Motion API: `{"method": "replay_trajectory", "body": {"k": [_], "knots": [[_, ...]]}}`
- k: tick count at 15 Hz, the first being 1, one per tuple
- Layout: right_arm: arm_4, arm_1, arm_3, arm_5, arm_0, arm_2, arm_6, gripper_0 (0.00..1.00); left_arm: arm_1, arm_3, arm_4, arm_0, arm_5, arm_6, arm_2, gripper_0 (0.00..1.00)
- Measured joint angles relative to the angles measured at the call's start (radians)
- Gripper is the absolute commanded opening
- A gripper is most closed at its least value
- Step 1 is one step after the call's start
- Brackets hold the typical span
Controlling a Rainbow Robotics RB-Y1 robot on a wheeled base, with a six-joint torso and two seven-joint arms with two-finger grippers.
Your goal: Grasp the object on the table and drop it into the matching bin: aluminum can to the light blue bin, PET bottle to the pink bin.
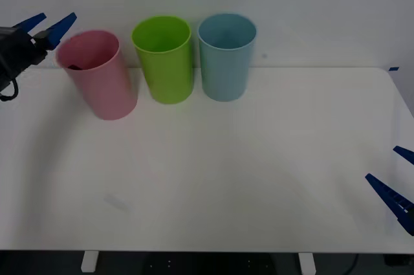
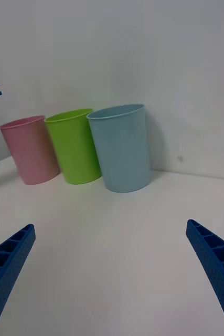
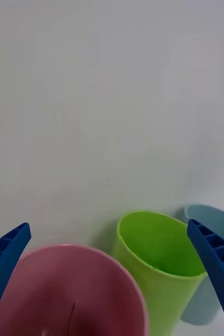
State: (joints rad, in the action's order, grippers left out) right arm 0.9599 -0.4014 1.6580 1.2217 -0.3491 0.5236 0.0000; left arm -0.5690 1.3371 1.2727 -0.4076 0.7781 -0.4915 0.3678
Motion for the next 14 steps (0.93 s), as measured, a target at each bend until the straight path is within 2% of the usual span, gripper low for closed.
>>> {"method": "replay_trajectory", "body": {"k": [5,11,14], "knots": [[0.000,0.000,0.000,0.000,0.000,0.000,0.000,1.00,0.000,0.108,-0.065,0.153,0.067,0.033,0.066,1.00],[0.000,0.000,0.000,0.000,0.000,0.000,0.000,1.00,0.000,0.120,-0.148,0.303,0.188,0.198,0.131,1.00],[0.000,0.000,0.000,0.000,0.000,0.000,0.000,1.00,-0.002,0.119,-0.181,0.379,0.271,0.238,0.166,1.00]]}}
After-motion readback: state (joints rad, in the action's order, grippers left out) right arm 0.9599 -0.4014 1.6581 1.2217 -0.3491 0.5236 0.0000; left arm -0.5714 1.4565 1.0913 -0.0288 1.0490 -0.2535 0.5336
